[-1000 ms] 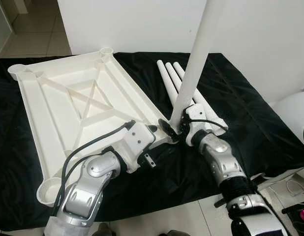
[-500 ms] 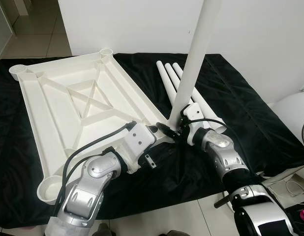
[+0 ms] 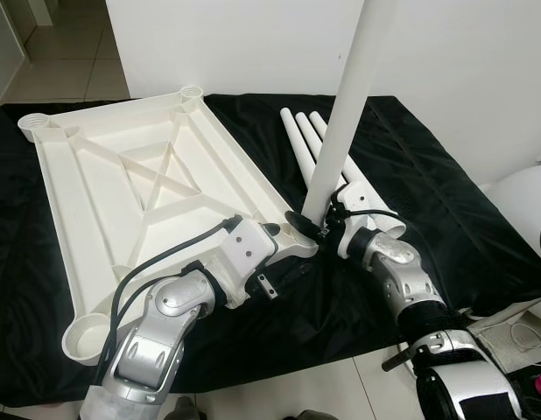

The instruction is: Building children table

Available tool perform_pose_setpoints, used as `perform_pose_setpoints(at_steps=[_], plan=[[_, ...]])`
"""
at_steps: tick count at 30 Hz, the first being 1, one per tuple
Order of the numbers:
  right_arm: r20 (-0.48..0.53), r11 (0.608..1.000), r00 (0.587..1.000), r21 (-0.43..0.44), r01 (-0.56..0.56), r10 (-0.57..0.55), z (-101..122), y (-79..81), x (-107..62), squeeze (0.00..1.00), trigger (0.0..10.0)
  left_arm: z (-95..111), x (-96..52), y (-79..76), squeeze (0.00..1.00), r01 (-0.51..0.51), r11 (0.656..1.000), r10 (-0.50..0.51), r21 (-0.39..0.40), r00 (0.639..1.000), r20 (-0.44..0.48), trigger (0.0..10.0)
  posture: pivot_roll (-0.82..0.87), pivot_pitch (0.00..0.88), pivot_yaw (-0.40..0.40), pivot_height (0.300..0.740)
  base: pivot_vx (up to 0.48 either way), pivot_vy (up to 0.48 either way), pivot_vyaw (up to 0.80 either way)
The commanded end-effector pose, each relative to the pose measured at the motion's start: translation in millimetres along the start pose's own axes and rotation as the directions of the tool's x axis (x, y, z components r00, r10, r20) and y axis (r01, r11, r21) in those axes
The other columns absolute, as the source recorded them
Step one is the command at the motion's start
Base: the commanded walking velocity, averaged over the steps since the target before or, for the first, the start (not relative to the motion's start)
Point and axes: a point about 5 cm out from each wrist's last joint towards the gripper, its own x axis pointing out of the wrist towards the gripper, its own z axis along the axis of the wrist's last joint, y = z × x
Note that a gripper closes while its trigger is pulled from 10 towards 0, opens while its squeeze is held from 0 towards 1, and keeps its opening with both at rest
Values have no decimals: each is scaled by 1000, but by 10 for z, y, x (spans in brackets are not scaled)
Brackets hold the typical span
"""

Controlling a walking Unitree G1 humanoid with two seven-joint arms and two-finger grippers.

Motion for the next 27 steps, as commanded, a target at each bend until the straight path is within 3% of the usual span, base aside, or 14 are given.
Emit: perform_pose_setpoints(at_steps=[1, 2, 9, 16, 17, 18, 21, 22, 23, 27], plan=[[-38, 999, 999, 39, 0, 2, -104, 51, -2, 0, 10000, -9, 9, 42, 0, -98, 995, 98, -1, 995, -6, 10000, 0, 0, -47, 740, 0, 0, 0], [-46, 995, 997, 65, 70, -67, -127, 42, 24, 0, 10000, -9, 9, 41, 0, -97, 995, 97, -1, 995, -7, 10000, 0, 0, -49, 740, 0, 0, 0], [-71, 963, 964, 65, 261, -257, -136, 61, 93, 0, 10000, -10, 12, 37, 0, -97, 995, 97, -3, 995, -6, 10000, 0, 0, -49, 740, 0, 0, 0], [-84, 928, 930, 76, 363, -357, -131, 118, 132, 0, 10000, -10, 19, 34, 0, -98, 995, 98, -2, 995, -4, 10000, -3, 0, -55, 740, 0, 0, 0], [-87, 902, 906, 94, 422, -414, -128, 149, 144, 0, 10000, -11, 21, 29, 0, -98, 995, 98, -3, 995, -3, 10000, -2, 0, -56, 740, 0, 0, 0], [-87, 902, 906, 94, 422, -414, -128, 149, 144, 0, 10000, -11, 21, 29, 0, -98, 995, 98, -3, 995, -3, 10000, -2, 0, -56, 740, 0, 0, 0], [-113, 764, 772, 115, 635, -625, -118, 226, 166, 0, 10000, -14, 24, 10, 0, -98, 995, 98, -8, 995, -2, 10000, 1, 0, -62, 740, 0, 0, 0], [-113, 764, 772, 115, 635, -625, -118, 226, 166, 0, 10000, -14, 24, 10, 0, -98, 995, 98, -8, 995, -2, 10000, 1, 0, -62, 740, 0, 0, 0], [-111, 739, 750, 128, 662, -652, -101, 268, 184, 0, 10000, -15, 27, 7, 0, -99, 995, 99, -8, 995, -2, 10000, 3, 0, -62, 740, 0, 0, 0], [-91, 758, 771, 143, 637, -631, -51, 407, 253, 0, 10000, -8, 32, 8, 0, -100, 995, 100, -10, 995, 0, 10000, 6, 0, -63, 740, 0, 0, 0]])
